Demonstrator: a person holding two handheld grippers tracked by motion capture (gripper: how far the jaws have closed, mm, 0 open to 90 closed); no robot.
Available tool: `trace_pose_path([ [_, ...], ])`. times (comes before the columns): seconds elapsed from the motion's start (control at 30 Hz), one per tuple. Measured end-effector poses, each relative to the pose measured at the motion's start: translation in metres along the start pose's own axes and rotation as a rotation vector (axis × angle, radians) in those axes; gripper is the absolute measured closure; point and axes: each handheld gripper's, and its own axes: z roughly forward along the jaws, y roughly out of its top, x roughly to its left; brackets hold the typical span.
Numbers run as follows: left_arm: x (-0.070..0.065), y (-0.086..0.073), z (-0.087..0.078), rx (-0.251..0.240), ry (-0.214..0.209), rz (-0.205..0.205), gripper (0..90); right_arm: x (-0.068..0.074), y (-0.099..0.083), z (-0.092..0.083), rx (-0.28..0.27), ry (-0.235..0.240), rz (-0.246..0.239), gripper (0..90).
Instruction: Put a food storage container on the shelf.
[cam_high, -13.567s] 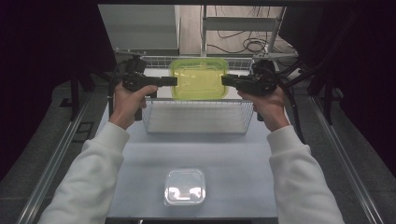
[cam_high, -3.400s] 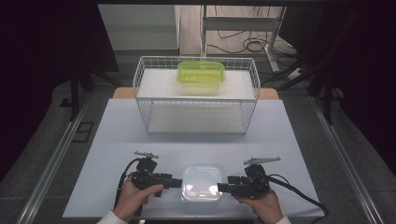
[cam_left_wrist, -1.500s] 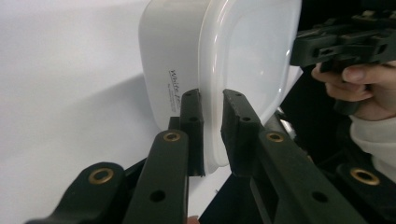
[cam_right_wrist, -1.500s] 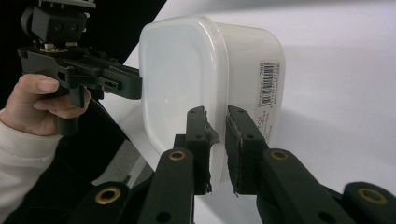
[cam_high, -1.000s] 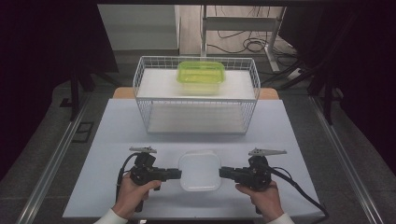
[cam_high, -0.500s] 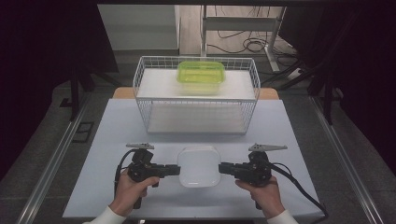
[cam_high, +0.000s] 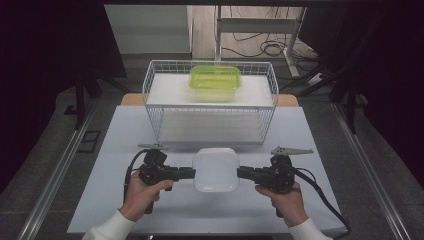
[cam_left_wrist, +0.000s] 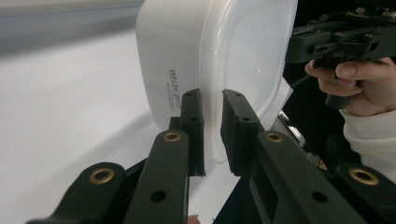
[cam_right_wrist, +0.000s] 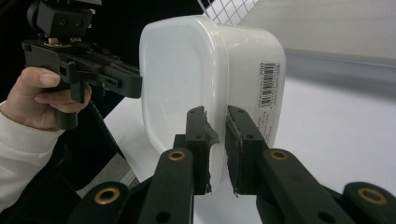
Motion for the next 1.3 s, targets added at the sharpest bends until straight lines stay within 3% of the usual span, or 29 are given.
trace_pose_path([
  [0.7,-0.013,0.045,-0.019,-0.073,0.030,0.056,79.4,0.004,0.042,-0.010,-0.049,0.017,-0.026,78.8],
  [0.93,-0.010,0.060,-0.020,-0.081,0.028,0.054,79.0,0.005,0.058,-0.012,-0.065,0.022,-0.045,78.7],
  [1.3,-0.012,0.086,-0.031,-0.104,0.032,0.087,78.7,0.007,0.085,-0.015,-0.087,0.022,-0.083,78.8],
])
